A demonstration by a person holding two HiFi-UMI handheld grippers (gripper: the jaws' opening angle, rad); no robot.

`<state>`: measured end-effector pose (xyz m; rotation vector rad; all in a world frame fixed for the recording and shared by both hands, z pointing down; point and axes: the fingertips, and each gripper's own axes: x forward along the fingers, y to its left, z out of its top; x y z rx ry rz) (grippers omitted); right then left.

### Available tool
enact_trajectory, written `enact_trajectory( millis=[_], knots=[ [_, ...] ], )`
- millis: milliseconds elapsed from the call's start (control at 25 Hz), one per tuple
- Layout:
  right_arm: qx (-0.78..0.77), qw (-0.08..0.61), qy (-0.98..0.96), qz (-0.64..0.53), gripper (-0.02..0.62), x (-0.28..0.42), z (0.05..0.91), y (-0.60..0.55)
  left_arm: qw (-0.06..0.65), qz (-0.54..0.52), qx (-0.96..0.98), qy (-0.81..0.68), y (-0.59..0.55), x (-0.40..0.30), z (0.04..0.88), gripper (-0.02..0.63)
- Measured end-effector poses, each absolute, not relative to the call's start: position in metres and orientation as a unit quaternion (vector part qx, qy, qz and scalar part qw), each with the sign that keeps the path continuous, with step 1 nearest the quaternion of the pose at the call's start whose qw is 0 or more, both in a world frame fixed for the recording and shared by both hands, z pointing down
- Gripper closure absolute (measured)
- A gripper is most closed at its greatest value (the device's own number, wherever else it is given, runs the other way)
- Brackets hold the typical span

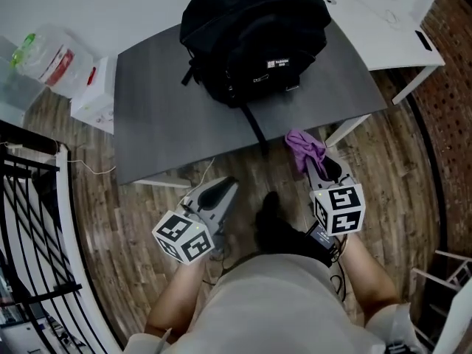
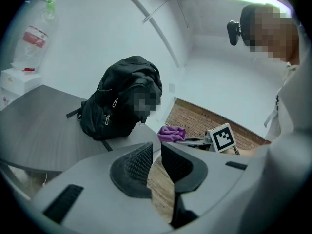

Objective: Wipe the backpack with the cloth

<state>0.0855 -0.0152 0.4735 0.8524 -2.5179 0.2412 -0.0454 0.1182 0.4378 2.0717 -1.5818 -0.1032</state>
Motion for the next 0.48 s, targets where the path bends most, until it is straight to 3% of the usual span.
enact_trajectory(
  millis=[480],
  knots=[
    [0.298,0.229,-0.922,0.087,0.517,0.150,0.453,0.034,0.256,-0.041,0.770,-0.584,0.170,0.024,0.426,0.549]
  ],
)
